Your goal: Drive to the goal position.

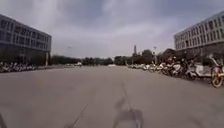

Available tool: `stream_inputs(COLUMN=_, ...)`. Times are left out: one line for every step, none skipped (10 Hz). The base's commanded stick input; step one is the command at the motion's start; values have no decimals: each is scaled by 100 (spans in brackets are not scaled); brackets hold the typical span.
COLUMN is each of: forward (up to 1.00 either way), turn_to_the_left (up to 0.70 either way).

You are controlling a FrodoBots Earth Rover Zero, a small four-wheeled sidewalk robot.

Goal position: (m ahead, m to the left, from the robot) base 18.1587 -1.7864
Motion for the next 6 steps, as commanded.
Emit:
stream_inputs(forward=100, turn_to_the_left=0)
stream_inputs(forward=100, turn_to_the_left=0)
stream_inputs(forward=100, turn_to_the_left=0)
stream_inputs(forward=100, turn_to_the_left=0)
stream_inputs(forward=100, turn_to_the_left=0)
stream_inputs(forward=100, turn_to_the_left=0)
